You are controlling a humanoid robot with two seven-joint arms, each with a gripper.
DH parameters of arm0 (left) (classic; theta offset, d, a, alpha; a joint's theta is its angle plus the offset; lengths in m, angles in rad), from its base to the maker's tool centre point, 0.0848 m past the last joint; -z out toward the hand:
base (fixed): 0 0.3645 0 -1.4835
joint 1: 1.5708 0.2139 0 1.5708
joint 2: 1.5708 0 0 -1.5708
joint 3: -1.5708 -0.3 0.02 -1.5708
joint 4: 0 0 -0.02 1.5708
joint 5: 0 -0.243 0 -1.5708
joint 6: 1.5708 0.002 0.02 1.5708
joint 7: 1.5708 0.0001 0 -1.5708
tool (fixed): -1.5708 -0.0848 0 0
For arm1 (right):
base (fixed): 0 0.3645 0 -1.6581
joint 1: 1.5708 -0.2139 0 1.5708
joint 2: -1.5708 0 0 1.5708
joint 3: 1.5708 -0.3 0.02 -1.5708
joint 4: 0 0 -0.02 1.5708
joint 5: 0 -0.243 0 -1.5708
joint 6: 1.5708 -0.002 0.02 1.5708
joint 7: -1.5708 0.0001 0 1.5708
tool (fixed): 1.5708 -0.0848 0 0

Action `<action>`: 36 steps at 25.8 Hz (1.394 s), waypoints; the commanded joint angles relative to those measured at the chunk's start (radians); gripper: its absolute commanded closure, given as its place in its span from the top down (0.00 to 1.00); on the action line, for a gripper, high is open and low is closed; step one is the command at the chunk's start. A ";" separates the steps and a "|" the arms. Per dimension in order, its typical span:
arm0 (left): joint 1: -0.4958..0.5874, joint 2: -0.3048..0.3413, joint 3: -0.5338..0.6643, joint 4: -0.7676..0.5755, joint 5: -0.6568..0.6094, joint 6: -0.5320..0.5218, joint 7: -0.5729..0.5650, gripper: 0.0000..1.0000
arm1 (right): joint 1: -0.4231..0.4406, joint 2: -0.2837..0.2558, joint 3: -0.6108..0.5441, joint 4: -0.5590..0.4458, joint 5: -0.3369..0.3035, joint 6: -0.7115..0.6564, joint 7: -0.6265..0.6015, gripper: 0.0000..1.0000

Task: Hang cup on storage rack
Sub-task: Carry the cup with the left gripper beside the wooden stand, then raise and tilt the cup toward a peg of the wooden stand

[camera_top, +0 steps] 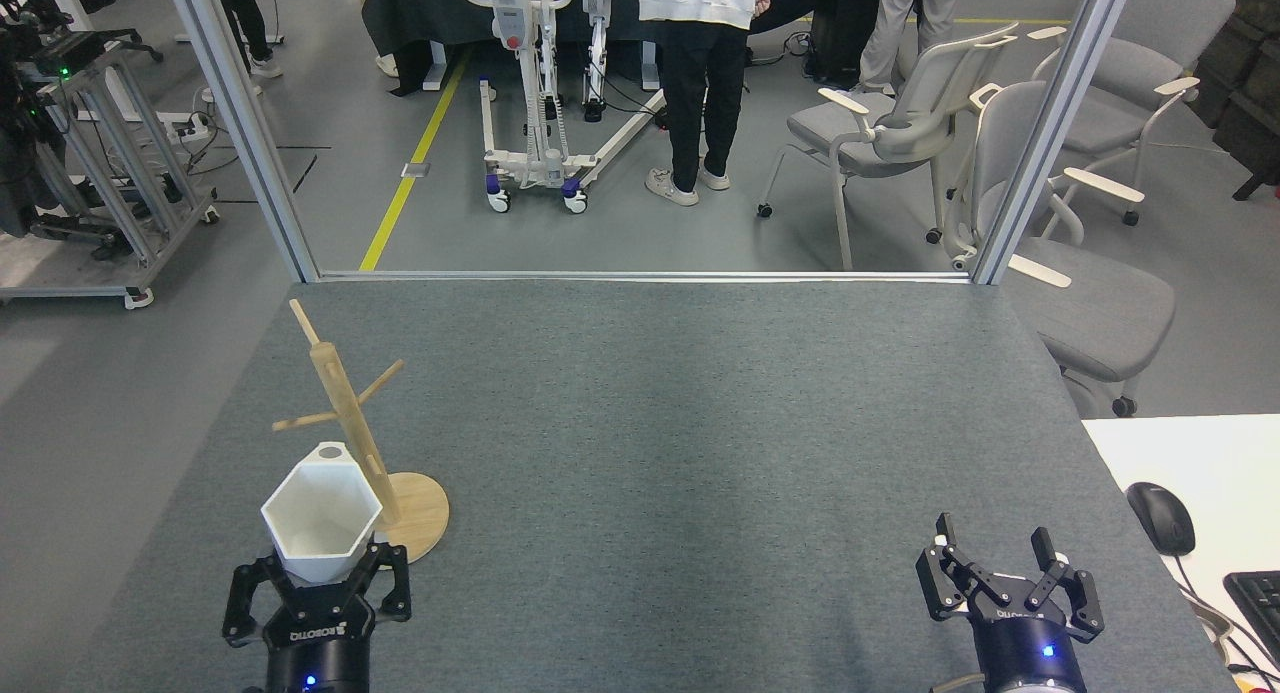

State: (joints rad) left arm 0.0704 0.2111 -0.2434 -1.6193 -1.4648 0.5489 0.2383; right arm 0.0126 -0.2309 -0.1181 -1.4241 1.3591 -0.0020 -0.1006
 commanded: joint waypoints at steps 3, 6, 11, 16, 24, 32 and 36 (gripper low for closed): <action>-0.009 0.050 0.029 0.055 -0.014 0.019 -0.019 0.00 | -0.002 -0.001 0.000 -0.001 0.000 -0.003 0.001 0.99; -0.032 0.056 0.029 0.091 -0.040 0.019 -0.021 0.00 | -0.003 -0.004 0.000 -0.001 0.000 -0.006 0.001 0.99; -0.089 0.083 0.029 0.150 -0.040 0.017 -0.022 0.00 | -0.005 -0.002 0.002 -0.001 0.000 -0.007 0.001 0.99; -0.116 0.102 0.033 0.170 -0.028 0.023 -0.022 0.00 | -0.002 -0.001 0.003 0.002 0.002 -0.009 0.001 0.99; -0.113 0.103 0.064 0.165 0.035 0.045 -0.022 0.00 | -0.003 0.002 0.003 0.010 0.002 -0.007 0.001 0.99; -0.116 0.123 0.061 0.168 0.032 0.026 -0.021 0.00 | -0.003 -0.001 0.003 0.013 0.002 -0.001 0.002 0.99; -0.121 0.123 0.061 0.165 0.026 0.017 -0.019 0.00 | -0.005 -0.001 0.002 0.016 0.002 0.004 0.004 0.99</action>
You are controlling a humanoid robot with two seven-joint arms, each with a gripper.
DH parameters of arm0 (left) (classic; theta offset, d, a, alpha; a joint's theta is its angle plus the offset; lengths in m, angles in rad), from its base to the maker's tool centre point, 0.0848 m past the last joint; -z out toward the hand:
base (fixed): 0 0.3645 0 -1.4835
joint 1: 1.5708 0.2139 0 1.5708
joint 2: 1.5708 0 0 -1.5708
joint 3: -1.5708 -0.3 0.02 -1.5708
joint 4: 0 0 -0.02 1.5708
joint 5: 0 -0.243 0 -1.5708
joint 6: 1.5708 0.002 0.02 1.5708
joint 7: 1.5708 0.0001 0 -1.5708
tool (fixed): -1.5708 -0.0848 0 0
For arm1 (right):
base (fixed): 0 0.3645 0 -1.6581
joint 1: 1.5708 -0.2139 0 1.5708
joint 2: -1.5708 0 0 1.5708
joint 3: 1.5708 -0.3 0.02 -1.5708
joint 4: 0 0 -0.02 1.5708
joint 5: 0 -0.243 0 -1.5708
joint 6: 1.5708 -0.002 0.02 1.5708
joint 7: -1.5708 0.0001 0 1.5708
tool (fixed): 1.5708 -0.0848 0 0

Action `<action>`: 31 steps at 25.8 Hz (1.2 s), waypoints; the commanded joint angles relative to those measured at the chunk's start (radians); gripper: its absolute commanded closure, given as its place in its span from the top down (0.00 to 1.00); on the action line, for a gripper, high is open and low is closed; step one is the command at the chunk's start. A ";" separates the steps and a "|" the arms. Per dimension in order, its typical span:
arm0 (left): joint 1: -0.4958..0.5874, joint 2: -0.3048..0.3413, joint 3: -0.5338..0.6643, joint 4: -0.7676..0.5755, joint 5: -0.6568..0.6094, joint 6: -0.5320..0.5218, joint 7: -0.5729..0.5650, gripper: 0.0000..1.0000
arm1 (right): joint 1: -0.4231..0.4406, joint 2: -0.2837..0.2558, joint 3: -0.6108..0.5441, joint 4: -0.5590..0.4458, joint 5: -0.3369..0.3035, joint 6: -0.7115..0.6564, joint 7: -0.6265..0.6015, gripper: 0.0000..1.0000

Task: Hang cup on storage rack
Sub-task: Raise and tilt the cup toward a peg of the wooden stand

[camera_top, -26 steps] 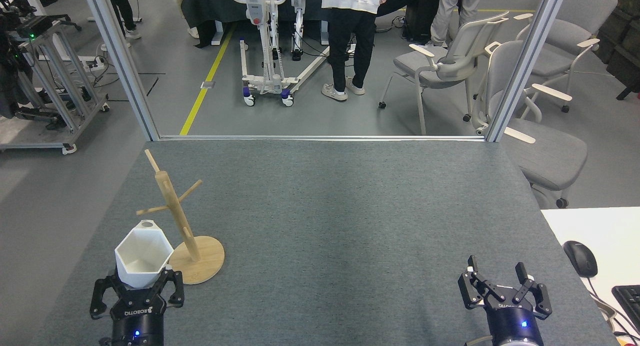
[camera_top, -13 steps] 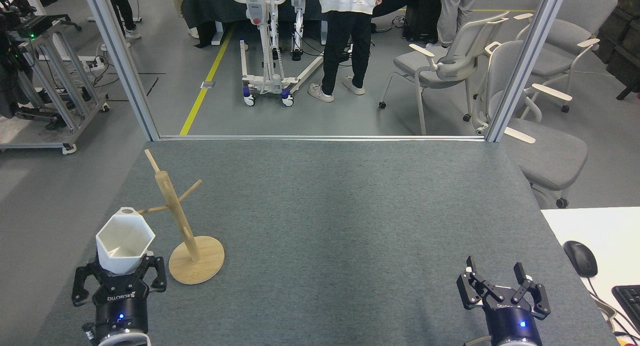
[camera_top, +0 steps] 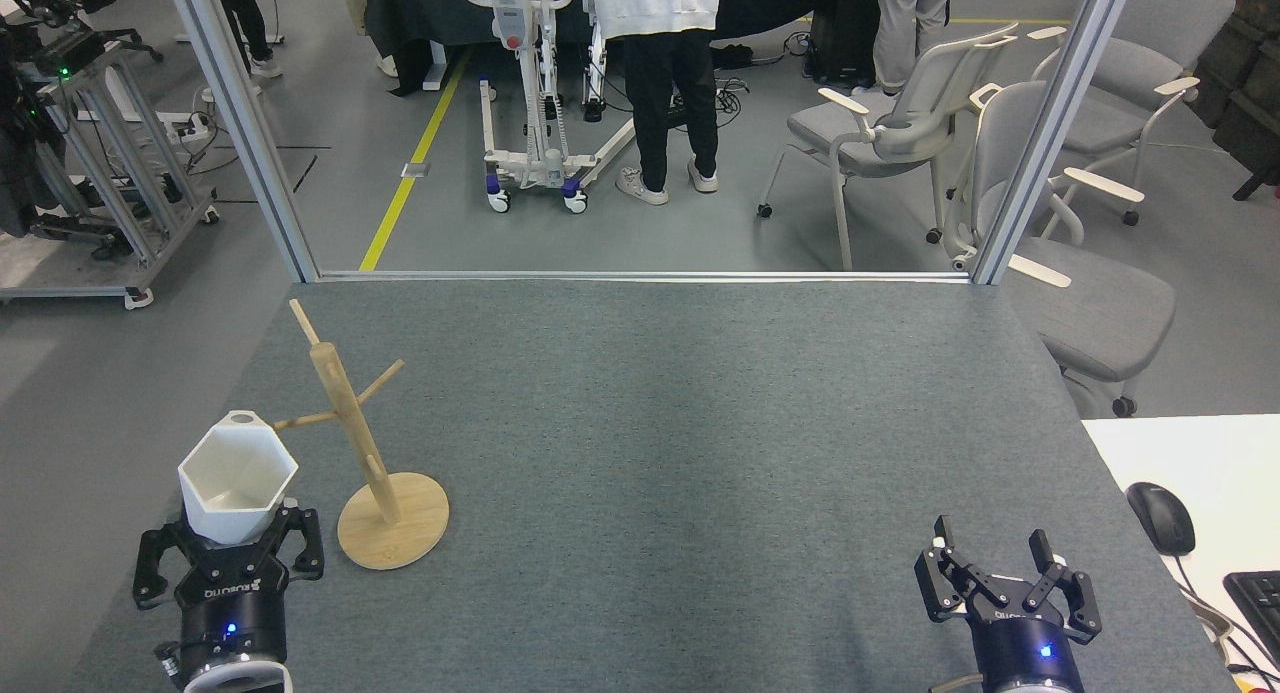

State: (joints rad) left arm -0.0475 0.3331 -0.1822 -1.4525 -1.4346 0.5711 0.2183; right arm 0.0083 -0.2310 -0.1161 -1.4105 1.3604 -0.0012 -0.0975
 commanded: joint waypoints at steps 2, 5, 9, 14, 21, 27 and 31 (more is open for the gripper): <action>-0.008 0.001 -0.005 -0.003 -0.009 -0.007 0.001 0.00 | -0.001 -0.001 -0.001 0.005 0.000 0.003 0.001 0.99; -0.014 0.001 -0.008 0.003 -0.010 -0.008 0.001 0.00 | -0.001 0.002 -0.001 0.004 0.000 0.001 0.001 0.99; -0.020 -0.005 -0.011 0.007 -0.026 -0.010 0.001 0.00 | -0.001 0.004 -0.001 0.004 0.002 0.001 0.001 0.99; -0.034 -0.006 -0.026 0.009 -0.041 -0.011 0.001 0.00 | -0.002 -0.002 -0.002 0.004 -0.001 0.001 0.001 0.99; -0.037 -0.008 -0.028 0.030 -0.067 -0.020 0.001 0.00 | -0.008 0.001 -0.005 0.004 -0.001 0.001 0.002 0.99; -0.042 -0.008 -0.029 0.052 -0.075 -0.023 0.000 0.00 | -0.017 -0.001 -0.008 0.004 -0.001 0.003 0.005 0.99; -0.048 -0.011 -0.028 0.075 -0.070 -0.023 -0.008 0.00 | -0.017 -0.002 -0.010 0.005 -0.003 0.003 0.005 0.99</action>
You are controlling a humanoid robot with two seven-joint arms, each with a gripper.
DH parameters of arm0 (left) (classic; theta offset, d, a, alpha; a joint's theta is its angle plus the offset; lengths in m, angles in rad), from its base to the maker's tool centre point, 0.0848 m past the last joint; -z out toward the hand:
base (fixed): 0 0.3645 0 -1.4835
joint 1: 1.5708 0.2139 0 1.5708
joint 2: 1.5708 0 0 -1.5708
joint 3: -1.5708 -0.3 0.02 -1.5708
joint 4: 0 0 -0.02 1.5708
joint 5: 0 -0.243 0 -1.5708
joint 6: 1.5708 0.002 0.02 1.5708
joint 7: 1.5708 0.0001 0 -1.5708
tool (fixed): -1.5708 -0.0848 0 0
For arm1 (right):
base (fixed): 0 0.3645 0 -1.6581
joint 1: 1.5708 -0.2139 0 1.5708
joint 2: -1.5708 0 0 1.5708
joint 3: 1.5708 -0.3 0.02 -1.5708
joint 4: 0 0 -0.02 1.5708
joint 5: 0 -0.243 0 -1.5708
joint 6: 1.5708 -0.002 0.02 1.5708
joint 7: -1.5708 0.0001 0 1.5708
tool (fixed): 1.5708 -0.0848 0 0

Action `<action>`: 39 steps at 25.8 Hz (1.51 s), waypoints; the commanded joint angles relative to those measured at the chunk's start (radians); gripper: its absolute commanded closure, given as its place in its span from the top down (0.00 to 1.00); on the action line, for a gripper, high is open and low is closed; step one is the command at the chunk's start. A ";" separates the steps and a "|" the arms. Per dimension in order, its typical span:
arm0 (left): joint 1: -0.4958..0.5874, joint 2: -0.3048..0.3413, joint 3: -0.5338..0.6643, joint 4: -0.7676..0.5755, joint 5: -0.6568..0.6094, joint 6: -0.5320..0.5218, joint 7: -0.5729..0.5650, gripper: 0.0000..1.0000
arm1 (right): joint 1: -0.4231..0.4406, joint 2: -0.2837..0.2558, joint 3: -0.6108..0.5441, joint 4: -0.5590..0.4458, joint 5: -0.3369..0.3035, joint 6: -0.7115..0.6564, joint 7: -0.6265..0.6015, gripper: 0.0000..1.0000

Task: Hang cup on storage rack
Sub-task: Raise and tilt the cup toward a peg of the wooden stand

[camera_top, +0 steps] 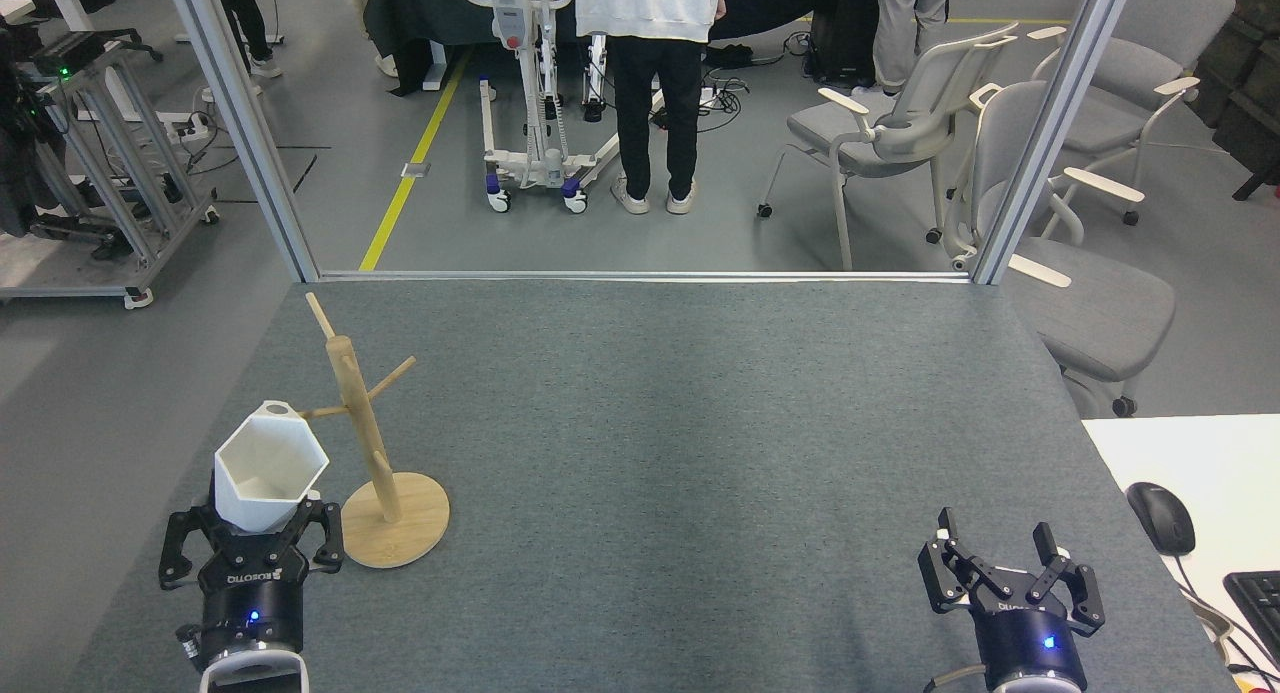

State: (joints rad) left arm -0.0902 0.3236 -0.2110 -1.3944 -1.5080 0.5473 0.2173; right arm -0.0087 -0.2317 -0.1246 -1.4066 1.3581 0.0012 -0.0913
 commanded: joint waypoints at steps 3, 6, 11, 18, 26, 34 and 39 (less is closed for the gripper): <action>-0.020 0.000 0.001 0.035 0.015 0.005 -0.038 0.00 | 0.000 -0.001 -0.001 0.001 -0.002 0.000 -0.001 0.99; -0.029 0.005 0.004 0.035 0.029 0.010 -0.047 0.00 | 0.000 -0.001 -0.001 0.001 -0.002 -0.001 -0.001 0.99; -0.031 0.011 0.005 0.034 0.065 0.030 -0.047 0.00 | -0.002 -0.001 -0.001 0.001 -0.002 -0.001 -0.001 0.99; -0.022 0.014 0.004 0.031 0.054 0.028 -0.044 0.00 | -0.002 -0.003 -0.001 0.000 -0.002 -0.001 -0.001 0.99; -0.013 0.011 0.004 0.021 0.046 0.025 -0.042 0.01 | -0.004 -0.003 -0.001 0.000 -0.001 -0.003 -0.002 0.99; -0.016 0.005 0.001 0.026 0.017 0.025 -0.042 0.01 | -0.017 -0.020 0.011 -0.006 -0.022 -0.015 -0.010 0.99; -0.020 -0.001 -0.004 0.029 0.011 0.023 -0.042 0.01 | -0.025 -0.083 0.016 -0.011 -0.145 -0.015 -0.005 0.99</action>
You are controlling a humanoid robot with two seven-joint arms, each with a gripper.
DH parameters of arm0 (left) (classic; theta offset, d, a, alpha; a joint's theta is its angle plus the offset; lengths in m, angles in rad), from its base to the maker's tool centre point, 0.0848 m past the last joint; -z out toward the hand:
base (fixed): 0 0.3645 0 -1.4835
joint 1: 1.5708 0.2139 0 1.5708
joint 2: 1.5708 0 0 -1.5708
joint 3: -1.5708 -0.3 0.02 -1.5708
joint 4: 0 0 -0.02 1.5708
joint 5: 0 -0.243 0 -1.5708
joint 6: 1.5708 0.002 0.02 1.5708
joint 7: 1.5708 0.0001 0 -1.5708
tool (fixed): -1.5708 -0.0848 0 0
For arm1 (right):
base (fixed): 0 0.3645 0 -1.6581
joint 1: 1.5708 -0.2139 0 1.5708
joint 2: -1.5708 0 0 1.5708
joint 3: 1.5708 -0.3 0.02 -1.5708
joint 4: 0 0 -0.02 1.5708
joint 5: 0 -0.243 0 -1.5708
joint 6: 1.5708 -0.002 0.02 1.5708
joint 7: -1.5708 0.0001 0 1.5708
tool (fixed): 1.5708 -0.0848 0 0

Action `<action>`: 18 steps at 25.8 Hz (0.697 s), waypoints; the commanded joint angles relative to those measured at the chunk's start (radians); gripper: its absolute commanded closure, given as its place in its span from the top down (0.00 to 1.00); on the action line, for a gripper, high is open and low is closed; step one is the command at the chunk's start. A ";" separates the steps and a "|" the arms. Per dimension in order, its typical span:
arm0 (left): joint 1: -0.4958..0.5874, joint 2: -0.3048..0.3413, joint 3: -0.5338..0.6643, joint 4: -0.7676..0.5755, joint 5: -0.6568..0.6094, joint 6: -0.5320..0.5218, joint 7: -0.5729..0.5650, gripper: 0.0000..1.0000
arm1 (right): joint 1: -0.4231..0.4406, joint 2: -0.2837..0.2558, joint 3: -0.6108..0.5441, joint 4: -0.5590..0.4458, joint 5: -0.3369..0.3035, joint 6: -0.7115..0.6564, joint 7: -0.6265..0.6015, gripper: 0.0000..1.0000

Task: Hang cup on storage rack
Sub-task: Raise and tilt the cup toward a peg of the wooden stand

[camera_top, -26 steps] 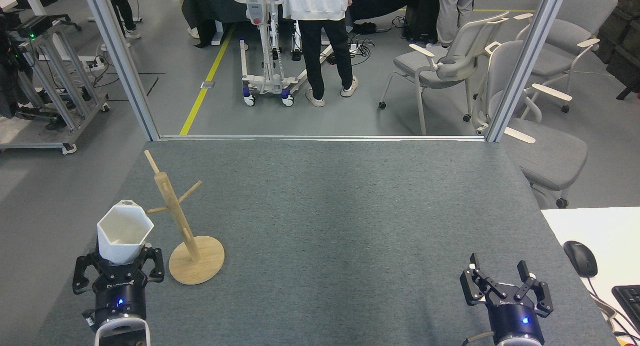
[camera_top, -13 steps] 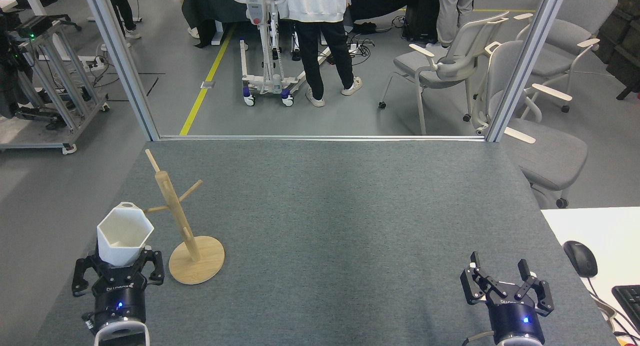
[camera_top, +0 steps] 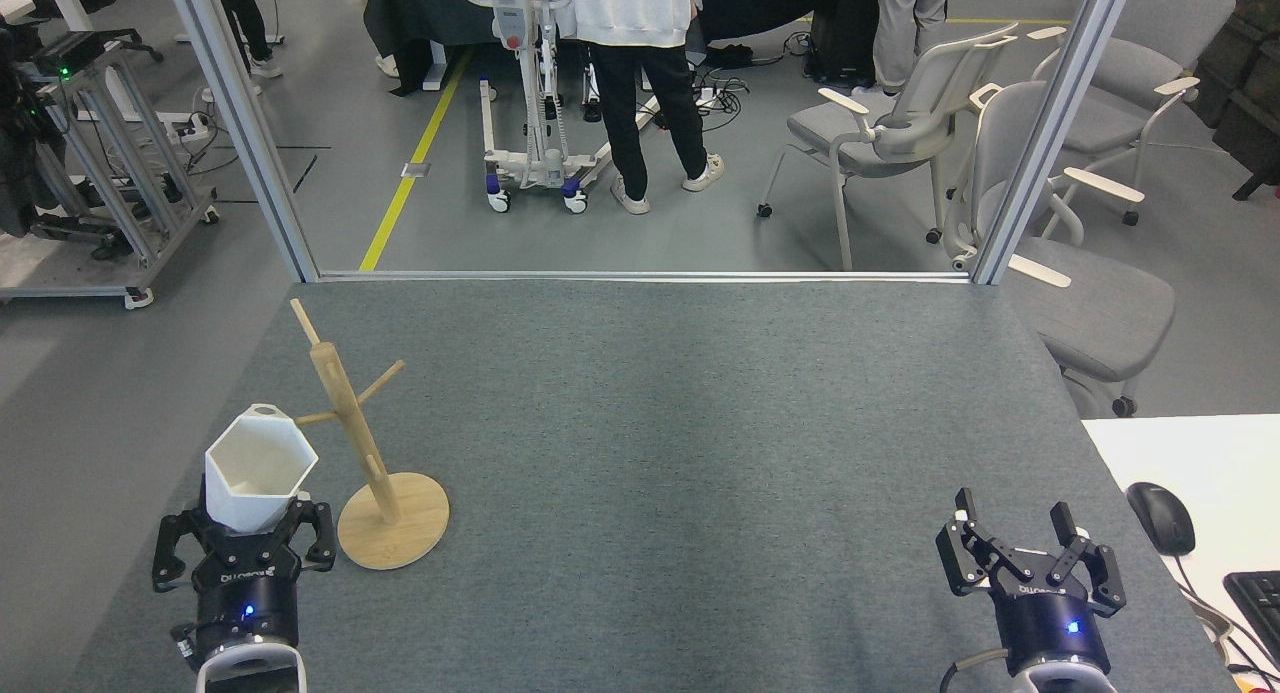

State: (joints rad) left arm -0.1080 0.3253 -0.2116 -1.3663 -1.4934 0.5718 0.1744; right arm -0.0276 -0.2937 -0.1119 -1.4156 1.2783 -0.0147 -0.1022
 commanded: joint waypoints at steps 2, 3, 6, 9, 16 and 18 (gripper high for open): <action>-0.004 -0.005 -0.022 0.003 -0.008 -0.001 0.002 0.01 | -0.034 -0.019 0.011 -0.003 -0.105 -0.001 0.007 0.99; -0.005 -0.006 -0.026 0.004 -0.015 -0.001 0.002 0.01 | -0.051 -0.021 0.028 -0.003 -0.115 -0.001 0.009 0.99; -0.006 -0.009 -0.028 0.004 -0.021 -0.001 0.002 0.02 | -0.089 -0.025 0.086 0.007 -0.120 0.001 0.012 0.99; -0.009 -0.019 -0.034 0.006 -0.024 -0.001 0.002 0.02 | -0.092 -0.015 0.123 0.007 -0.120 0.001 0.012 0.99; -0.015 -0.037 -0.034 0.015 -0.024 -0.001 0.014 0.32 | -0.100 -0.021 0.146 0.007 -0.122 0.002 0.012 0.99; -0.030 -0.046 -0.034 0.016 -0.021 0.000 0.063 0.73 | -0.112 -0.024 0.144 0.009 -0.123 0.002 0.012 0.99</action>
State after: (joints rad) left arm -0.1240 0.2904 -0.2452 -1.3536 -1.5166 0.5704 0.1929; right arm -0.1280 -0.3121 0.0310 -1.4081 1.1568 -0.0120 -0.0902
